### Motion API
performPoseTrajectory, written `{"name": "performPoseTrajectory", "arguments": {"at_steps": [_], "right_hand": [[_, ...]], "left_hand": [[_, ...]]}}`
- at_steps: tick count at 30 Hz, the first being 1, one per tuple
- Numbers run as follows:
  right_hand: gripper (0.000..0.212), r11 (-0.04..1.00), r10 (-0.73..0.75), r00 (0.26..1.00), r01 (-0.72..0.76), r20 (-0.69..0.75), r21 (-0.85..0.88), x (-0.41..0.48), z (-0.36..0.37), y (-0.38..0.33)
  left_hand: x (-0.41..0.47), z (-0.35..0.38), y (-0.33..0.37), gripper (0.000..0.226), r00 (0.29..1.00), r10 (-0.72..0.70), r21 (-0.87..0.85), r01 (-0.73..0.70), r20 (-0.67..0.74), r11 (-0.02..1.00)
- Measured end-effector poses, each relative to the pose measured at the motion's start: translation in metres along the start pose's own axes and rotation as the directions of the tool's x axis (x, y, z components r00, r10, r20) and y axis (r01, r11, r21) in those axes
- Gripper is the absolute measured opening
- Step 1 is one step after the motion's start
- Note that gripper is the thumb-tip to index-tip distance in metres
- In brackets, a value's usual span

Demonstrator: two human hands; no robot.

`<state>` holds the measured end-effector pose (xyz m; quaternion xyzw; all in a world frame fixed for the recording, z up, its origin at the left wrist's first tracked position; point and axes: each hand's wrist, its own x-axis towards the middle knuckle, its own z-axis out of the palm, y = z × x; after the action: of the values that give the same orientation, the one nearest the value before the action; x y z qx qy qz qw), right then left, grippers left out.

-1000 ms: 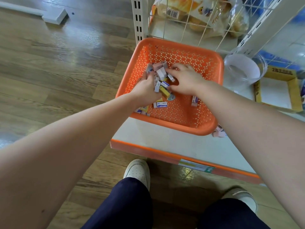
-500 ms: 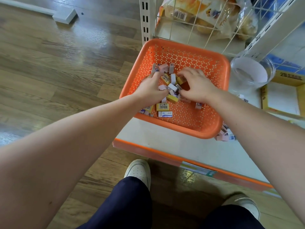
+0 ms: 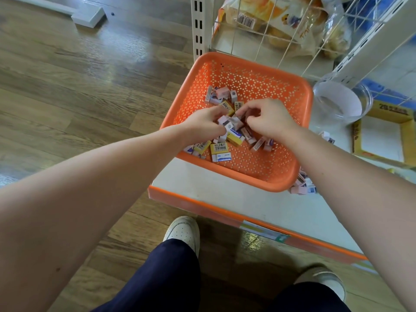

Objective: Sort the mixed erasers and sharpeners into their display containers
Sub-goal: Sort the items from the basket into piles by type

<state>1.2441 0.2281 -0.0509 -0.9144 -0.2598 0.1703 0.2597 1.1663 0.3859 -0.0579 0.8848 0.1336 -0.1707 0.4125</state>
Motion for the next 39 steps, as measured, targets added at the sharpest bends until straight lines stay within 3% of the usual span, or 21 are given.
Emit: {"name": "performPoseTrajectory", "arguments": {"at_steps": [3, 8, 12, 17, 24, 30, 39], "right_hand": [[0.040, 1.000, -0.006, 1.000, 0.006, -0.016, 0.003, 0.000, 0.000, 0.000], [0.057, 0.951, -0.064, 0.977, 0.122, 0.204, -0.283, 0.003, 0.008, 0.009], [0.059, 0.926, -0.026, 0.968, 0.117, 0.251, -0.358, 0.006, 0.013, 0.014], [0.037, 0.934, -0.087, 0.982, 0.138, 0.166, -0.330, 0.003, 0.012, 0.014], [0.030, 0.956, -0.115, 0.988, 0.138, 0.102, -0.260, -0.002, 0.010, 0.009], [0.049, 0.975, -0.110, 0.994, 0.112, 0.024, -0.190, -0.010, 0.008, 0.008], [0.024, 0.993, 0.054, 0.964, -0.080, -0.262, -0.089, -0.049, -0.085, 0.017]], "left_hand": [[-0.001, 0.000, 0.001, 0.056, 1.000, 0.021, -0.007, -0.021, 0.009, 1.000], [0.004, 0.003, -0.005, 0.061, 0.999, 0.047, 0.144, -0.042, -0.028, 0.989], [0.006, 0.002, -0.008, 0.063, 0.996, 0.076, 0.168, -0.065, -0.056, 0.984], [0.006, 0.002, -0.009, 0.049, 0.995, 0.088, 0.170, -0.079, -0.050, 0.982], [0.004, 0.002, -0.008, 0.037, 0.991, 0.112, 0.144, -0.100, -0.074, 0.984], [0.000, 0.002, -0.002, 0.027, 0.975, 0.179, 0.156, -0.158, -0.129, 0.975], [-0.005, -0.005, 0.082, 0.028, 0.931, 0.262, 0.120, -0.238, -0.255, 0.964]]}}
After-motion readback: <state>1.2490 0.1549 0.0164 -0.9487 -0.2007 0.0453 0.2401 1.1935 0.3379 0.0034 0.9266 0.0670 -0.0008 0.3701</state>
